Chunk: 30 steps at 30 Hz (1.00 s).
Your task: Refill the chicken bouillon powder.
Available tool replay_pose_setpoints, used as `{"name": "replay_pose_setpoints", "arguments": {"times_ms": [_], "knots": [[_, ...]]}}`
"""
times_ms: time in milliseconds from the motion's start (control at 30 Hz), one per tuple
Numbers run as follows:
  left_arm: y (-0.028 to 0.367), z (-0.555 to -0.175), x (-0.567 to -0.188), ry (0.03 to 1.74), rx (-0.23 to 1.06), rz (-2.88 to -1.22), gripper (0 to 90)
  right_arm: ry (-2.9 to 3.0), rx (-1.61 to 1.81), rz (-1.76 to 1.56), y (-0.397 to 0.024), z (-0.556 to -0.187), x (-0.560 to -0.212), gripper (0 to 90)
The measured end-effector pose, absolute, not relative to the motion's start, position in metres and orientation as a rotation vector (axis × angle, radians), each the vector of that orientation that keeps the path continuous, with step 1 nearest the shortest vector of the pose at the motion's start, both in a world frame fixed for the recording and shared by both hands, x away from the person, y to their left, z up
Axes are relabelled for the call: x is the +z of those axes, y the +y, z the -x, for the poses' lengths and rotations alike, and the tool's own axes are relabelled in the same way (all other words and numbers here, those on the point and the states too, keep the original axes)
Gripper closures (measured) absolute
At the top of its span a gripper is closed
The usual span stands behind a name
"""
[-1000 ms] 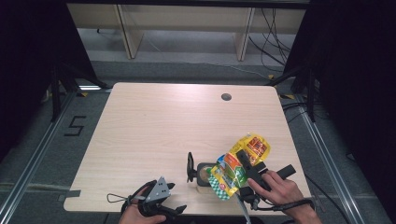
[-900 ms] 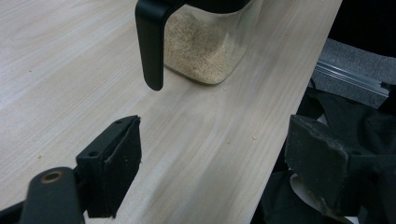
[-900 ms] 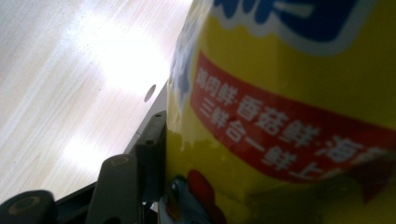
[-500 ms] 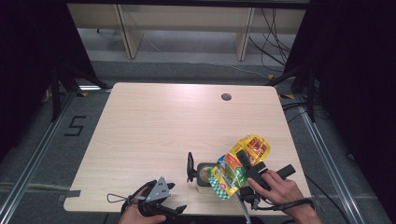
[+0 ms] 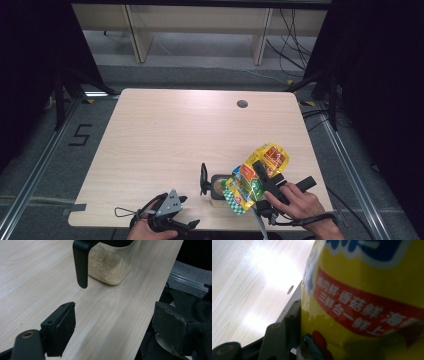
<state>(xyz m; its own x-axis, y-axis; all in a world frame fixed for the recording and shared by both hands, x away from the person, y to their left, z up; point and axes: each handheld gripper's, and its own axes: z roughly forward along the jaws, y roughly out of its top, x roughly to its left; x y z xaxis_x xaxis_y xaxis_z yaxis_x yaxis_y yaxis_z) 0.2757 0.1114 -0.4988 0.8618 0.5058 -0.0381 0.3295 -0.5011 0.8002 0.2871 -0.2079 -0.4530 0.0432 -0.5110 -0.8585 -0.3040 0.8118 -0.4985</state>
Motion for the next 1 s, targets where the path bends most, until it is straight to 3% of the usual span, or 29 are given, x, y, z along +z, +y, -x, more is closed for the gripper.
{"name": "replay_pose_setpoints", "arguments": {"times_ms": [1000], "knots": [[0.1118,-0.2761,-0.4984,0.598,0.259,-2.148,18.3,1.564,-0.179,0.703,-0.2065,-0.2876,-0.4517,48.9]]}}
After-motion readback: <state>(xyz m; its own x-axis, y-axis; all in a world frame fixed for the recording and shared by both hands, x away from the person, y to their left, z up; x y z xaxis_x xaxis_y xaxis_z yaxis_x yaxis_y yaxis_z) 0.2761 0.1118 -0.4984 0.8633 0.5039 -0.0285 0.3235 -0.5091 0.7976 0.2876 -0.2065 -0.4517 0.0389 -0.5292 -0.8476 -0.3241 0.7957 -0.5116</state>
